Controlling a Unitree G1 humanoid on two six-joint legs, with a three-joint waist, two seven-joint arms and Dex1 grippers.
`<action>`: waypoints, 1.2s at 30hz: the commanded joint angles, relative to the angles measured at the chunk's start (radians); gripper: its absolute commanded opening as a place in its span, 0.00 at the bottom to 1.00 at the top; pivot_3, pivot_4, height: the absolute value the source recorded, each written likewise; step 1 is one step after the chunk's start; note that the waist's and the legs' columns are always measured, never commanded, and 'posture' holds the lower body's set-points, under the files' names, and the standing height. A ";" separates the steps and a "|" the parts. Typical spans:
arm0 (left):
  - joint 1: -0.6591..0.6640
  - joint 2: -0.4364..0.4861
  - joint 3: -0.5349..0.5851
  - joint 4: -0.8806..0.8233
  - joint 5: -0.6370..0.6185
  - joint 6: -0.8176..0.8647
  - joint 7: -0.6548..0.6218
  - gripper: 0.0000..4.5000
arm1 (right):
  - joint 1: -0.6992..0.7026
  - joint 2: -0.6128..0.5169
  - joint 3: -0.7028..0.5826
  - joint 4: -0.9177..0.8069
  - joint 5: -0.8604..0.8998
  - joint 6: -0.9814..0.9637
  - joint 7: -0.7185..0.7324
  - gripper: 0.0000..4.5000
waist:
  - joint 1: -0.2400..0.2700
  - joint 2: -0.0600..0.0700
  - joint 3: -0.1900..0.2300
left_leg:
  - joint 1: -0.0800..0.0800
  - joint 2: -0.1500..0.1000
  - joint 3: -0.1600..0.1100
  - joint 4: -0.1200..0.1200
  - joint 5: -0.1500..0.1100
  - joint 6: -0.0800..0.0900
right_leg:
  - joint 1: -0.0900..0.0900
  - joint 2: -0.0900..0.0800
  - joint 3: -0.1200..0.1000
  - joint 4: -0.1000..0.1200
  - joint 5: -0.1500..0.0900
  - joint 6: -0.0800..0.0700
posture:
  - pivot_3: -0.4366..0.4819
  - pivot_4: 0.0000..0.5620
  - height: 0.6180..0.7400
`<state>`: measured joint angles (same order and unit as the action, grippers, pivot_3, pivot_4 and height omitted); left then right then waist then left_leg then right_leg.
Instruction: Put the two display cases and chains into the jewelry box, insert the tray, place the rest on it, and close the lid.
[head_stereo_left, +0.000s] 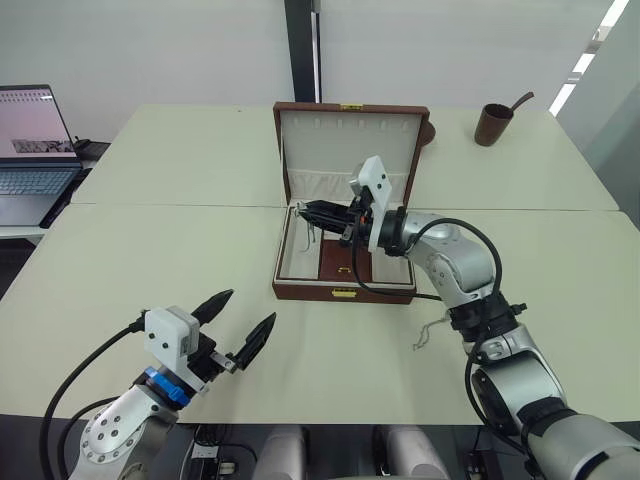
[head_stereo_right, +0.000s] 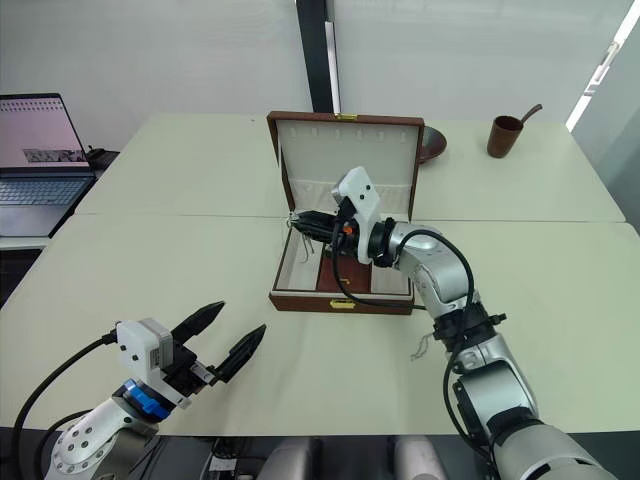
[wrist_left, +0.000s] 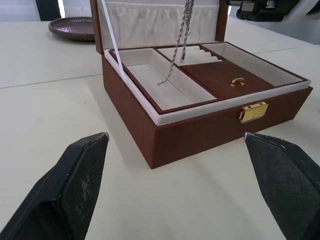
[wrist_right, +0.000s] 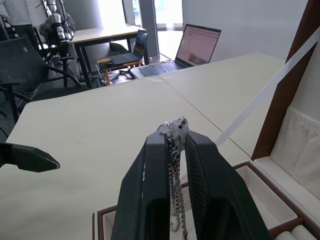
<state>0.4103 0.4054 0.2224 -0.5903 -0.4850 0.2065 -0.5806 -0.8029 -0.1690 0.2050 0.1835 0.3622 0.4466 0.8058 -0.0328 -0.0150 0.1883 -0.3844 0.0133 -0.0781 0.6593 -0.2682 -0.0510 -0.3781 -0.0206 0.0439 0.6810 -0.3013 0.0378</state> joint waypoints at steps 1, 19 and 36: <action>-0.002 -0.003 -0.007 -0.033 0.002 -0.026 -0.001 1.00 | -0.020 0.010 -0.001 -0.020 -0.015 -0.014 0.001 0.05 | 0.000 0.000 0.000 | 0.000 0.000 0.000 0.000 0.000 0.000 | 0.000 0.000 0.000 0.000 0.000 0.000 | 0.48 0.27 1.00; -0.032 -0.003 -0.004 -0.009 -0.004 -0.022 -0.003 1.00 | -0.008 0.059 0.027 0.113 -0.147 -0.076 -0.034 0.05 | 0.000 0.000 0.000 | -0.001 0.000 0.000 0.000 0.000 0.000 | -0.001 0.000 0.000 0.000 0.000 0.000 | 0.48 0.27 1.00; -0.067 0.020 0.022 0.006 -0.040 0.027 -0.007 1.00 | 0.028 -0.040 -0.086 -0.007 -0.073 -0.048 0.034 1.00 | 0.003 0.000 0.000 | -0.001 0.000 0.000 -0.001 0.000 0.000 | -0.001 0.000 0.000 0.000 0.000 0.000 | 0.48 0.27 1.00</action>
<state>0.3458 0.4112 0.2234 -0.5812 -0.5026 0.2229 -0.5812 -0.7835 -0.1760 0.1662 0.2458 0.2635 0.4013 0.8119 -0.0303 -0.0146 0.1885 -0.3864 0.0130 -0.0787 0.6588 -0.2682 -0.0510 -0.3795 -0.0207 0.0433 0.6807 -0.3012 0.0377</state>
